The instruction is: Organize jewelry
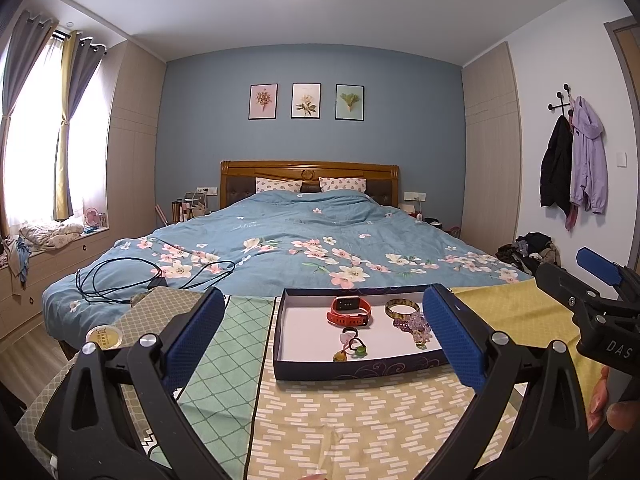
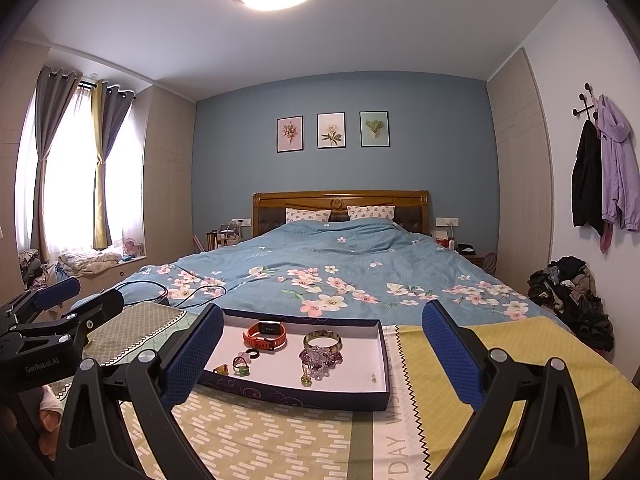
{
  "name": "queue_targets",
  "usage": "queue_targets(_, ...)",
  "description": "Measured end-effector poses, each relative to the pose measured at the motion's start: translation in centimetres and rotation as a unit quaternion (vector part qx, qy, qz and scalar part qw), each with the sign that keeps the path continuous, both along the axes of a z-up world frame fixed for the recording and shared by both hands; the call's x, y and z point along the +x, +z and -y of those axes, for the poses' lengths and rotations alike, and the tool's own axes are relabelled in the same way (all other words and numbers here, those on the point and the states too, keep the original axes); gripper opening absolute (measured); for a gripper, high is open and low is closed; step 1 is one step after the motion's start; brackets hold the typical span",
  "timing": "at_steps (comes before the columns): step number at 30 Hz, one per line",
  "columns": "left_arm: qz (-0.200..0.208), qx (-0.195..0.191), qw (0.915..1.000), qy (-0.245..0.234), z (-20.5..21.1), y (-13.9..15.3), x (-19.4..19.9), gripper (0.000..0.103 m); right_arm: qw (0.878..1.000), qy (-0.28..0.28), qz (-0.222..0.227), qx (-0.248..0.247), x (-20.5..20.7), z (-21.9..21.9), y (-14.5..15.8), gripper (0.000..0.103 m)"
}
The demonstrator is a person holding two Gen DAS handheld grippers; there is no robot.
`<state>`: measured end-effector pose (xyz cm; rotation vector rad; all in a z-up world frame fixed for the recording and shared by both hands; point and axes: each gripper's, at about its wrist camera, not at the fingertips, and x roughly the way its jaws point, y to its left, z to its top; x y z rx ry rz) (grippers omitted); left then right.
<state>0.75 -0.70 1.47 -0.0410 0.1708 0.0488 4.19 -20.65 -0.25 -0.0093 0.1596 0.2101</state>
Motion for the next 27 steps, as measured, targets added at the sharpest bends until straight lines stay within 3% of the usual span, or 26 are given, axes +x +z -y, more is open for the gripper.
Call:
queue_targets(19, 0.008, 0.013, 0.9999, 0.008, 0.3, -0.2, -0.4, 0.098, 1.000, 0.003, -0.009, 0.002, 0.4, -0.4, -0.4, 0.096)
queue_targets(27, -0.032, -0.010, 0.9994, 0.000, -0.8, -0.8, 1.0, 0.098, 0.999, -0.009, -0.043, -0.007, 1.8, 1.1, -1.0, 0.096)
